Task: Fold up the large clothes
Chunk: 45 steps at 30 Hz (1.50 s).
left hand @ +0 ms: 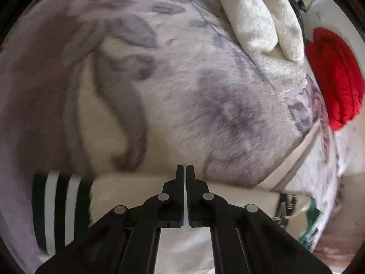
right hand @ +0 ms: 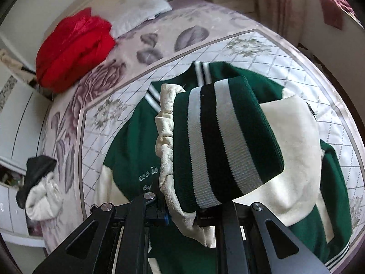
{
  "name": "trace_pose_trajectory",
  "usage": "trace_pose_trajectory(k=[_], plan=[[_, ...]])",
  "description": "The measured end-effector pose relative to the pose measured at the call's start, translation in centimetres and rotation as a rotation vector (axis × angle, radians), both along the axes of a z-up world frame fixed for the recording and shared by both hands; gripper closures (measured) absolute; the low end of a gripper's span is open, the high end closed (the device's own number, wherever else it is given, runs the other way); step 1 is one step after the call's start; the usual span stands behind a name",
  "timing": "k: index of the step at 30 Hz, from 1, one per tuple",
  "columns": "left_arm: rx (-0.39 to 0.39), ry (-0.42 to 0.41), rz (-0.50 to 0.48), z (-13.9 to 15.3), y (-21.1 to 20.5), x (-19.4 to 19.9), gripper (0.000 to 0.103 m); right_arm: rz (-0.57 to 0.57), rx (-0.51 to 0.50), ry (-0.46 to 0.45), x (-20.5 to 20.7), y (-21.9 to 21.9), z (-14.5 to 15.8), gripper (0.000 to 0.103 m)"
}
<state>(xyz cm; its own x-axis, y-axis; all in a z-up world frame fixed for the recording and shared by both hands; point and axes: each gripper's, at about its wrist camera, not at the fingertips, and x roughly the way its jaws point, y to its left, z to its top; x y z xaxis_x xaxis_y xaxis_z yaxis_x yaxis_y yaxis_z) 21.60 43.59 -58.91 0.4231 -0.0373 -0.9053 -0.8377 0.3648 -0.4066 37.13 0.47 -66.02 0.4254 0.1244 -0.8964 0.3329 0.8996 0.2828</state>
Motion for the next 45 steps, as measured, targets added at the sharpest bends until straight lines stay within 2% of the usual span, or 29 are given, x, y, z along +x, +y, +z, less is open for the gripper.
trace_pose_trajectory(k=[1, 3, 4, 5, 8, 10, 11, 12, 13, 14, 16, 20, 22, 24, 27, 29, 32, 34, 36, 37, 41, 45], plan=[[-0.020, -0.015, -0.046, 0.4, 0.6, 0.2, 0.102, 0.011, -0.003, 0.005, 0.3, 0.7, -0.1, 0.088], [-0.033, -0.026, -0.106, 1.9, 1.1, -0.7, 0.102, 0.019, -0.007, 0.019, 0.9, 1.6, -0.3, 0.088], [-0.048, -0.042, -0.121, 2.4, 1.0, -1.5, 0.097, 0.026, 0.008, 0.026, 1.1, 1.9, -0.7, 0.088], [-0.064, -0.034, -0.130, 2.5, 0.8, -2.2, 0.097, 0.030, 0.011, 0.033, 1.3, 2.2, -0.7, 0.088], [-0.095, 0.049, -0.139, 1.5, 0.3, -5.1, 0.097, 0.038, 0.011, 0.058, 1.5, 3.0, -1.3, 0.088], [-0.061, 0.082, -0.114, 1.0, 0.3, -7.7, 0.094, 0.044, 0.007, 0.077, 1.5, 3.5, -1.7, 0.088], [-0.065, 0.082, -0.094, 0.7, 0.3, -8.8, 0.081, 0.050, 0.006, 0.083, 1.5, 3.7, -1.7, 0.088], [-0.099, 0.057, -0.067, 0.1, 0.3, -9.8, 0.069, 0.058, 0.003, 0.088, 1.5, 3.9, -1.8, 0.088], [-0.146, 0.025, -0.036, -0.5, 0.1, -10.6, 0.043, 0.071, -0.008, 0.094, 1.5, 4.2, -2.0, 0.088], [-0.173, 0.007, -0.015, -0.9, -0.2, -10.8, 0.035, 0.079, -0.018, 0.095, 1.5, 4.4, -2.0, 0.088], [-0.182, 0.021, 0.004, -1.6, -0.8, -10.3, 0.034, 0.098, -0.031, 0.106, 1.5, 4.8, -2.5, 0.088], [-0.118, 0.112, -0.041, -2.2, -1.1, -8.5, 0.033, 0.110, -0.036, 0.137, 1.7, 5.4, -3.3, 0.088], [-0.113, 0.161, -0.060, -1.4, -1.3, -8.1, 0.033, 0.115, -0.037, 0.150, 1.7, 5.7, -3.5, 0.088], [-0.116, 0.164, -0.036, 0.2, -1.6, -8.9, 0.033, 0.120, -0.030, 0.157, 1.7, 5.9, -3.5, 0.088], [-0.202, 0.146, 0.047, 0.8, -2.5, -11.3, 0.033, 0.132, -0.036, 0.153, 1.7, 6.0, -3.3, 0.088], [-0.274, 0.123, 0.088, 0.1, -3.6, -12.4, 0.033, 0.134, -0.038, 0.153, 1.7, 6.0, -3.3, 0.088], [-0.295, 0.097, 0.139, -2.0, -4.5, -12.2, 0.033, 0.137, -0.033, 0.162, 1.6, 5.9, -3.6, 0.088], [-0.232, 0.083, 0.177, -2.4, -4.4, -10.7, 0.033, 0.143, -0.034, 0.169, 1.6, 6.0, -3.9, 0.088], [-0.129, 0.083, 0.207, -2.0, -3.9, -9.7, 0.061, 0.153, -0.039, 0.172, 1.7, 6.2, -4.0, 0.088], [-0.080, 0.070, 0.203, -1.5, -3.4, -8.9, 0.085, 0.163, -0.047, 0.171, 1.8, 6.4, -4.0, 0.088], [0.062, 0.017, 0.153, 1.0, -0.7, -6.8, 0.088, 0.191, -0.070, 0.166, 2.4, 7.0, -3.8, 0.088], [0.117, -0.020, 0.113, 2.6, 3.7, -4.4, 0.088, 0.228, -0.123, 0.132, 3.9, 9.2, -2.6, 0.088]])
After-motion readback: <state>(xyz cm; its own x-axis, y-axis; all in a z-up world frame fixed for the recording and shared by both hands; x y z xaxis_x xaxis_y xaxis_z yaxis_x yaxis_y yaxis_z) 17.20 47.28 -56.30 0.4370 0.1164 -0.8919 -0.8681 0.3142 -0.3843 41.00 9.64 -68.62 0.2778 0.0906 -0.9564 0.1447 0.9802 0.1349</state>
